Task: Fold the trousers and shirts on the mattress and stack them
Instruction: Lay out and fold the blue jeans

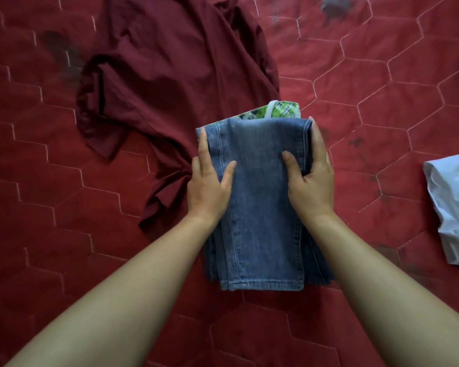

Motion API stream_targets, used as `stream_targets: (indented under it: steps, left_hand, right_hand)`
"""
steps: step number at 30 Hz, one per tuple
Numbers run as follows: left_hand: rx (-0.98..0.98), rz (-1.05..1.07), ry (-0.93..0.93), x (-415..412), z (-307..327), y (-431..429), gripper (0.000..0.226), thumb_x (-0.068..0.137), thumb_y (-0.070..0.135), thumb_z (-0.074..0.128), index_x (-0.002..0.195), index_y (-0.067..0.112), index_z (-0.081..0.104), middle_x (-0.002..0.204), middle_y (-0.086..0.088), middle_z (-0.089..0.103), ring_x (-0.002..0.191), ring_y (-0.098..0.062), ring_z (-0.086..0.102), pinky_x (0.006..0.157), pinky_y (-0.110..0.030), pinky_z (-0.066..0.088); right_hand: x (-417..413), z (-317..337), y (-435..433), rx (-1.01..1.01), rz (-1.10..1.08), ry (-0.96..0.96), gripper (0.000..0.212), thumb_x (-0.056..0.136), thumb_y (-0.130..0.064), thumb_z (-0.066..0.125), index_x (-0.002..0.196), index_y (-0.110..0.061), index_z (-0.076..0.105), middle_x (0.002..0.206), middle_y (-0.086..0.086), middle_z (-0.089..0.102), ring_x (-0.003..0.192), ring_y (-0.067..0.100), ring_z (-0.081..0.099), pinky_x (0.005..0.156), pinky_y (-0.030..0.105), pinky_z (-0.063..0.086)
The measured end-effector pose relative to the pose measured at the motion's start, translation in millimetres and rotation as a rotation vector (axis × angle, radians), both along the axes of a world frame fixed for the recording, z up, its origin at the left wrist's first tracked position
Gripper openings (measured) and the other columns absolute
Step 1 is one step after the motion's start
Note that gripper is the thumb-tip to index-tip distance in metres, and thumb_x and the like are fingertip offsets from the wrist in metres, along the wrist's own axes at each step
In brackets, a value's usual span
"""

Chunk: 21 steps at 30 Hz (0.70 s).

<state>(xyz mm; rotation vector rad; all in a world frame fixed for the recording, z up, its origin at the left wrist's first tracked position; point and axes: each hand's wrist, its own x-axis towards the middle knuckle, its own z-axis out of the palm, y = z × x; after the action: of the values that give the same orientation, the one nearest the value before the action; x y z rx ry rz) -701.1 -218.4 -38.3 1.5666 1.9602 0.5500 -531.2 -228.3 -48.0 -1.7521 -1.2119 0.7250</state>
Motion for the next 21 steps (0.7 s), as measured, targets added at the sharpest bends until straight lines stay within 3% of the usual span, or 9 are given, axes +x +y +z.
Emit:
stream_targets:
  steps: [3,5,8,11,13,15,17,21]
  left_hand:
    - [0.094,0.008,-0.110,0,17,-26,0.081,0.088,0.036,0.060,0.148,0.033,0.005,0.141,-0.011,0.041,0.118,-0.028,0.047,0.092,-0.035,0.043]
    - [0.143,-0.014,-0.165,6,29,-41,0.081,0.087,0.034,0.061,0.147,0.036,0.005,0.144,-0.010,0.038,0.122,-0.018,0.039,0.094,-0.021,0.034]
    - [0.151,-0.061,-0.229,26,47,-55,0.081,0.087,0.032,0.063,0.143,0.040,0.006,0.146,-0.008,0.035,0.125,-0.012,0.036,0.092,-0.006,0.024]
    - [0.161,-0.119,-0.289,54,57,-49,0.079,0.086,0.033,0.063,0.147,0.034,0.012,0.141,-0.010,0.040,0.119,-0.013,0.039,0.092,-0.011,0.027]
    - [0.154,-0.168,-0.226,72,54,-35,0.080,0.085,0.033,0.064,0.148,0.027,0.016,0.137,-0.014,0.041,0.117,-0.018,0.042,0.097,-0.025,0.034]
    - [0.149,-0.197,0.087,83,44,-23,0.083,0.083,0.036,0.065,0.149,0.028,0.016,0.139,-0.011,0.037,0.124,-0.024,0.039,0.098,-0.044,0.035]
    - [0.167,-0.301,0.308,87,34,-25,0.079,0.081,0.037,0.064,0.147,0.031,0.021,0.144,-0.007,0.033,0.130,-0.026,0.031,0.098,-0.048,0.031]
    - [0.159,-0.846,0.294,84,6,-72,0.055,0.081,0.030,0.065,0.133,0.028,0.050,0.139,-0.005,0.045,0.128,-0.026,0.041,0.094,-0.044,0.031]
  right_hand:
    - [0,22,-31,0.056,-0.004,0.058,0.061,0.091,-0.028,0.059,0.142,-0.039,0.028,0.122,-0.034,0.037,0.113,-0.022,0.038,0.092,0.000,0.030]
    - [7,38,-52,0.066,-0.032,0.087,0.063,0.090,-0.031,0.058,0.137,-0.055,0.023,0.127,-0.029,0.041,0.120,-0.010,0.042,0.098,0.009,0.033]
    - [28,59,-77,0.079,-0.097,0.087,0.064,0.088,-0.034,0.058,0.138,-0.055,0.023,0.133,-0.025,0.042,0.125,-0.002,0.043,0.102,0.015,0.033]
    - [59,67,-77,0.101,-0.171,0.034,0.064,0.088,-0.033,0.059,0.144,-0.033,0.029,0.132,-0.033,0.039,0.124,-0.011,0.040,0.100,0.007,0.030]
    - [86,61,-65,0.021,-0.206,-0.012,0.068,0.087,-0.034,0.060,0.146,-0.026,0.027,0.134,-0.030,0.039,0.124,-0.014,0.036,0.100,0.004,0.026]
    - [110,48,-55,-0.180,-0.179,-0.082,0.078,0.087,-0.035,0.060,0.149,-0.022,0.017,0.146,-0.008,0.035,0.134,0.004,0.031,0.106,0.011,0.019]
    - [119,35,-59,-0.311,-0.090,-0.240,0.080,0.087,-0.031,0.062,0.149,-0.010,0.016,0.150,0.012,0.026,0.139,0.023,0.024,0.108,0.018,0.012]
    - [103,14,-107,-0.276,0.314,-0.499,0.060,0.084,-0.027,0.067,0.136,-0.005,0.046,0.145,0.019,0.036,0.134,0.034,0.035,0.111,0.040,0.028]
